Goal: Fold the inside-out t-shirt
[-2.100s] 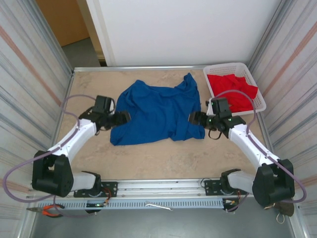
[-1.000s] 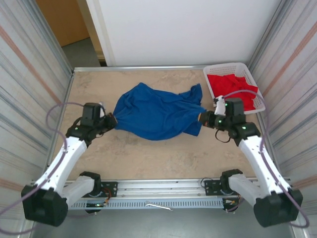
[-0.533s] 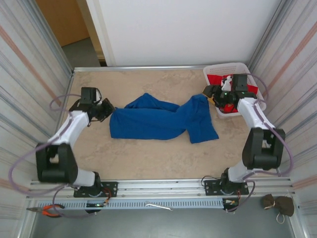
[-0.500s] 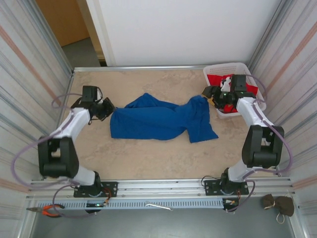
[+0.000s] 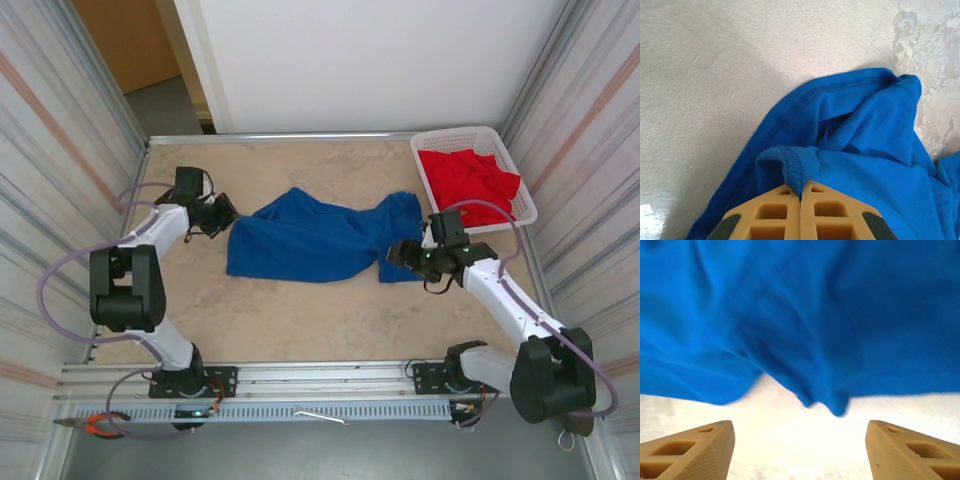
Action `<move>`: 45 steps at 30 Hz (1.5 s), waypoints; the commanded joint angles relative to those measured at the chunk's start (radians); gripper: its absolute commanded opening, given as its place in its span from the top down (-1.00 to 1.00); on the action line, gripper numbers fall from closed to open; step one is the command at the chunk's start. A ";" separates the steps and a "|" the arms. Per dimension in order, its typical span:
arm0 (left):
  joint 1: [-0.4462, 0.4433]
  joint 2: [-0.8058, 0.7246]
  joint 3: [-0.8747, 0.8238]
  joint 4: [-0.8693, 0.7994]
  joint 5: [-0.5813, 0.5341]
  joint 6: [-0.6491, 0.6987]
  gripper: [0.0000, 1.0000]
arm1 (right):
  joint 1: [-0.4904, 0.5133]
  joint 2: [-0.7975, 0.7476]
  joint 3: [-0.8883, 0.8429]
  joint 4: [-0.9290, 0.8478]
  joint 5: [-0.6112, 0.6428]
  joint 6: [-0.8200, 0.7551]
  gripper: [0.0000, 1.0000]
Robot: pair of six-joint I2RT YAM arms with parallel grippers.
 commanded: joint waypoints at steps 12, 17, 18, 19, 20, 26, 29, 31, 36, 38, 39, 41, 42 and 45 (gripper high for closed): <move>0.006 -0.068 -0.016 0.006 0.021 0.039 1.00 | -0.354 0.124 -0.051 0.080 -0.081 -0.055 -0.41; 0.005 -0.077 -0.020 0.012 0.031 0.037 1.00 | -0.354 0.217 -0.064 0.156 -0.122 -0.032 -0.42; 0.005 -0.079 -0.022 0.013 0.033 0.035 1.00 | -0.353 0.230 -0.071 0.172 -0.125 -0.025 -0.41; 0.006 -0.082 -0.025 0.014 0.033 0.036 1.00 | -0.353 0.242 -0.076 0.189 -0.131 -0.020 -0.41; 0.006 -0.084 -0.026 0.016 0.035 0.034 1.00 | -0.352 0.253 -0.079 0.200 -0.137 -0.017 -0.39; 0.006 -0.106 -0.042 0.018 0.039 0.037 1.00 | -0.354 0.280 -0.076 0.234 -0.140 -0.013 0.35; 0.005 -0.119 -0.050 0.017 0.040 0.043 1.00 | -0.363 0.213 -0.072 0.225 -0.155 -0.015 0.98; 0.006 -0.129 -0.055 0.018 0.039 0.052 1.00 | -0.370 0.127 -0.058 0.193 -0.168 -0.007 1.00; 0.006 -0.119 -0.059 0.027 0.032 0.084 0.24 | -0.366 -0.103 0.022 0.071 -0.180 0.011 1.00; 0.005 -0.112 -0.069 0.030 0.021 0.084 0.00 | -0.366 -0.141 0.048 0.036 -0.190 0.010 1.00; 0.005 -0.113 -0.081 0.036 0.012 0.080 -0.04 | -0.364 -0.141 0.057 0.022 -0.199 0.007 1.00; 0.005 -0.126 -0.117 0.050 -0.002 0.065 -0.07 | -0.362 -0.172 0.060 0.012 -0.207 0.007 1.00; 0.005 -0.140 -0.141 0.056 -0.008 0.055 -0.08 | -0.362 -0.176 0.056 0.010 -0.209 0.009 1.00; -0.003 -0.200 -0.224 0.070 -0.051 0.041 -0.10 | -0.358 -0.185 0.033 0.017 -0.209 0.010 1.00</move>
